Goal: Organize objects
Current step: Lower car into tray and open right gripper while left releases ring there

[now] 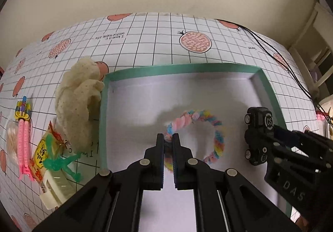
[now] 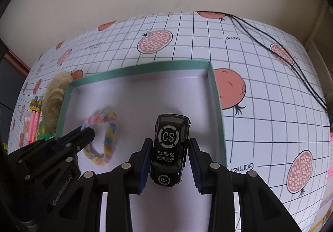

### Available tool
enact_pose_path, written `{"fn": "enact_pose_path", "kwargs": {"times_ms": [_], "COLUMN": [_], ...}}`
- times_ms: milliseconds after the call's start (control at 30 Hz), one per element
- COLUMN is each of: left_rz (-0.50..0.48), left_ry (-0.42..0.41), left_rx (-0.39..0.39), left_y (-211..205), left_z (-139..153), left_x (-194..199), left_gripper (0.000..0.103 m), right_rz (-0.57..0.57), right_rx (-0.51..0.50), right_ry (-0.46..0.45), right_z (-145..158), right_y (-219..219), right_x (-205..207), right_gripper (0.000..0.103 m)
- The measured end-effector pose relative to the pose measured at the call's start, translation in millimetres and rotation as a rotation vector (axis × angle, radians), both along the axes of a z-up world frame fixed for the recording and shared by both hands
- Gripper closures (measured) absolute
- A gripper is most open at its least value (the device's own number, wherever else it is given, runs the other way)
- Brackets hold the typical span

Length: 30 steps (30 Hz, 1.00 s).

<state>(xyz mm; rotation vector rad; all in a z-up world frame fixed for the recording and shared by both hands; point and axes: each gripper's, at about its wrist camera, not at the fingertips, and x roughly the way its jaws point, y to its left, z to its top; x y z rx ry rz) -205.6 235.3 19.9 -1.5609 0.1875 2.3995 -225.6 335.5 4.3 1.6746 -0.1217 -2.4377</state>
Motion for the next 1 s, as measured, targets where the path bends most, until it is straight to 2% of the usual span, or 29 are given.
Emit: {"fn": "enact_pose_path", "kwargs": {"times_ms": [367, 433, 500, 800, 1000], "left_rz": [0.014, 0.017, 0.022, 0.034, 0.056], "left_ry": [-0.028, -0.038, -0.047, -0.008, -0.001], "left_rx": [0.028, 0.041, 0.062, 0.101, 0.112], "left_y": [-6, -7, -9, -22, -42], "left_z": [0, 2, 5, 30, 35], "left_x": [-2, -2, 0, 16, 27], "left_gripper": [0.096, 0.094, 0.087, 0.087, 0.087], "right_rz": [0.006, 0.009, 0.01, -0.002, -0.008], "right_rx": [0.013, 0.013, 0.016, 0.022, 0.045], "right_ry": [0.001, 0.003, 0.01, 0.045, 0.065], "right_z": [-3, -2, 1, 24, 33], "right_y": [-2, -2, -3, -5, -9], "right_x": [2, 3, 5, 20, 39], "right_gripper": [0.066, 0.064, 0.061, 0.061, 0.061]}}
